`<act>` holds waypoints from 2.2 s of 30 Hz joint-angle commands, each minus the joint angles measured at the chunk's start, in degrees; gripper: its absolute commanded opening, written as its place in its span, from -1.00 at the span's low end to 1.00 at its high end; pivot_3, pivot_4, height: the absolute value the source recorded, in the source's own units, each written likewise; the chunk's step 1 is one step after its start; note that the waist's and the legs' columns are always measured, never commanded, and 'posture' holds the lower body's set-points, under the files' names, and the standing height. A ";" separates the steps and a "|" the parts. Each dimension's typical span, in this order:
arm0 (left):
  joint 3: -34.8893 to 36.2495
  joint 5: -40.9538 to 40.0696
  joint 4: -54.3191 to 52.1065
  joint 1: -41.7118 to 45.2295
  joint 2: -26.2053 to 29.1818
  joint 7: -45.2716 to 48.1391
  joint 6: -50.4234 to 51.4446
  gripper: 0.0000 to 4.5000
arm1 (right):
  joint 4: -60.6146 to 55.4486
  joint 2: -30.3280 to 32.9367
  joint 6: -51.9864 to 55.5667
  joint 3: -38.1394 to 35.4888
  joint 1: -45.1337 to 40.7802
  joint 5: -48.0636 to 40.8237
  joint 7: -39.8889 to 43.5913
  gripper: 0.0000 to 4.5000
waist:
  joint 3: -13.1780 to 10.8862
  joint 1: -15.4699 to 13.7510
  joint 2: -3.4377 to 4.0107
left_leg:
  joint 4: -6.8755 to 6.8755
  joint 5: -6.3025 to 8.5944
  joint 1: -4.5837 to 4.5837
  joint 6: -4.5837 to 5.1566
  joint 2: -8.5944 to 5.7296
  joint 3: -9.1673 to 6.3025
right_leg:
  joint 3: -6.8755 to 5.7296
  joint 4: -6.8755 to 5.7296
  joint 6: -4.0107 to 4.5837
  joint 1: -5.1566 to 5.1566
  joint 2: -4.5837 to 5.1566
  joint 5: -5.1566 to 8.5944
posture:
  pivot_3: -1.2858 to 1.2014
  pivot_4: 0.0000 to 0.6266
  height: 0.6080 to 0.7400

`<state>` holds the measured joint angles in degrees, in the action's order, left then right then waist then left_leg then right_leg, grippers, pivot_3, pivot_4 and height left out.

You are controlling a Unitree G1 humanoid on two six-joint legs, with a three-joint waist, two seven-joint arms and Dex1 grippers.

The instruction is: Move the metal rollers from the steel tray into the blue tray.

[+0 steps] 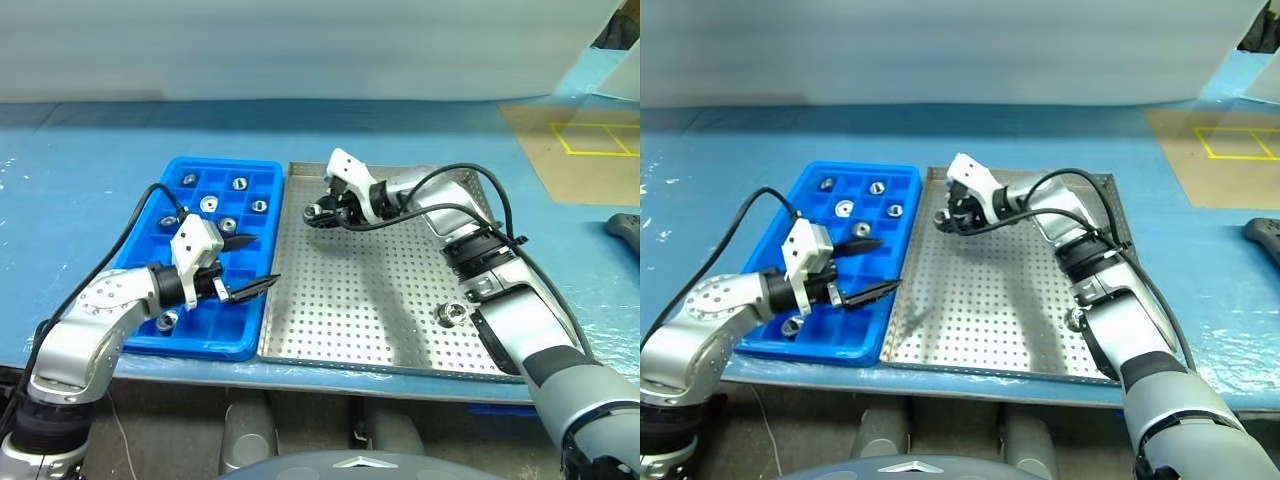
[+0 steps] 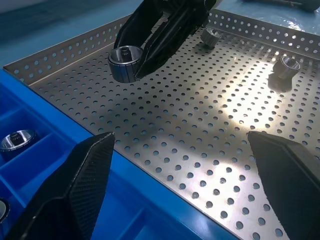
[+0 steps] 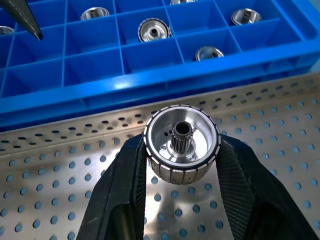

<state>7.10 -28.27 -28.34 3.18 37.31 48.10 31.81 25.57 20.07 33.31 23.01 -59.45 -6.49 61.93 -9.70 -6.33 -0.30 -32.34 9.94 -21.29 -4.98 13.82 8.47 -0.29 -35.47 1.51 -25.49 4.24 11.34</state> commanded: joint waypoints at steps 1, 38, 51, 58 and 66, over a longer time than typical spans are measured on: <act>3.93 -1.73 -4.69 -2.36 0.39 -2.24 -0.17 1.00 | 0.81 -1.73 -3.40 -0.22 -3.06 0.64 1.99 -0.30 | 0.00 -0.45 0.00 | 0.00 0.00 -0.01 0.00 0.01 -0.01 | -0.02 0.00 0.00 -0.01 0.00 0.00 | 0.30 -0.52 1.00; 23.17 -3.18 -22.73 -42.50 -8.13 -9.24 -11.84 1.00 | 0.81 -17.60 -10.89 6.51 -2.01 4.76 10.10 -0.30 | -0.03 -9.86 0.03 | 0.13 0.11 -0.66 0.16 0.15 -0.12 | -0.10 -0.06 0.02 -0.76 -0.06 0.11 | 0.56 -0.52 1.00; 21.42 -3.79 -23.76 -40.69 -6.86 -11.98 -9.77 1.00 | 7.51 -19.29 -12.96 6.39 -2.36 8.08 7.33 -0.30 | -0.04 -13.70 0.06 | 0.16 0.11 -0.48 0.15 0.18 -0.11 | 0.19 -0.11 -0.27 -0.75 -0.27 0.28 | 0.55 -0.52 1.00; 21.39 -4.74 -23.96 -38.83 -5.53 -12.66 -7.96 1.00 | 10.41 -18.71 -14.30 5.89 -2.87 9.06 7.29 -0.30 | -0.04 -13.99 0.05 | 0.15 0.11 -0.47 0.13 0.18 -0.11 | 0.23 -0.14 -0.25 -0.76 -0.30 0.26 | 0.54 -0.52 1.00; 20.81 -5.12 -24.05 -37.38 -4.68 -13.06 -6.56 1.00 | 14.10 -18.07 -16.04 5.53 -3.51 9.99 7.49 -0.30 | -0.04 -14.00 0.05 | 0.15 0.10 -0.46 0.12 0.19 -0.11 | 0.24 -0.17 -0.01 -0.76 -0.32 0.12 | 0.54 -0.52 1.00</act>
<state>27.80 -32.59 -50.25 -34.18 32.21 35.37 25.26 40.34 2.43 18.63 29.74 -61.20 3.58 69.13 -9.74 -20.33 -0.25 -32.20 10.05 -21.75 -4.86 14.01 8.36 -0.05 -35.65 1.50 -26.25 3.92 11.46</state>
